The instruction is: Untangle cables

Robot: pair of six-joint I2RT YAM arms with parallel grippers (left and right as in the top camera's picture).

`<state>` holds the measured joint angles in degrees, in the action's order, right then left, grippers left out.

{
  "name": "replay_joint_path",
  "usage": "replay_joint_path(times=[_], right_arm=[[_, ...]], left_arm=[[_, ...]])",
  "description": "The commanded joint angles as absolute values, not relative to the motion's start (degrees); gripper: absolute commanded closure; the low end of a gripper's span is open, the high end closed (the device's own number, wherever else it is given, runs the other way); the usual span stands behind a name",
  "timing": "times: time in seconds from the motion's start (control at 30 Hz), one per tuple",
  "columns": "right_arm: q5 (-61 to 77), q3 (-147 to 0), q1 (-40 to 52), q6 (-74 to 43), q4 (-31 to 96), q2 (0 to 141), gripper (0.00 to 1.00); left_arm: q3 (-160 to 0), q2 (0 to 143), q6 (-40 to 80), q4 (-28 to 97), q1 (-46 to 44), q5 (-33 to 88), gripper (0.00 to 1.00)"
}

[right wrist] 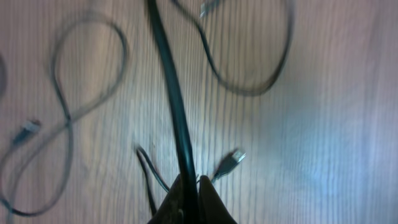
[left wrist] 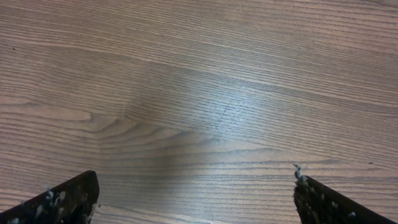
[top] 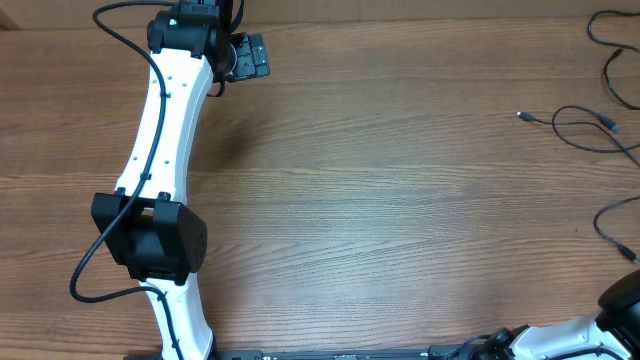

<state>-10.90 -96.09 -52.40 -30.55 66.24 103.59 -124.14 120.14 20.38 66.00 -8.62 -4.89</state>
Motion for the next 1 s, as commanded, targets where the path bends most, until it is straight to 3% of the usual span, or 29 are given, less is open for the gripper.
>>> replay_joint_path(times=[0.0, 0.13, 0.37, 0.97], right_arm=[[-2.4, -88.7, -52.1, -31.6, 61.3, 103.3, 0.96], [6.8, -79.5, -52.1, -31.3, 51.2, 103.3, 0.96], [4.3, -68.8, -54.2, -31.5, 36.3, 103.3, 0.96], [-5.1, -68.2, -61.4, -31.5, 23.6, 103.7, 0.95]], left_arm=[[-124.6, 120.6, 20.0, 65.8, -9.0, -4.4, 0.00], [-124.6, 120.6, 20.0, 65.8, -9.0, -4.3, 0.00], [-124.6, 120.6, 19.9, 66.0, -9.0, -2.9, 0.00], [-124.6, 120.6, 19.9, 66.6, -9.0, -2.9, 0.00]])
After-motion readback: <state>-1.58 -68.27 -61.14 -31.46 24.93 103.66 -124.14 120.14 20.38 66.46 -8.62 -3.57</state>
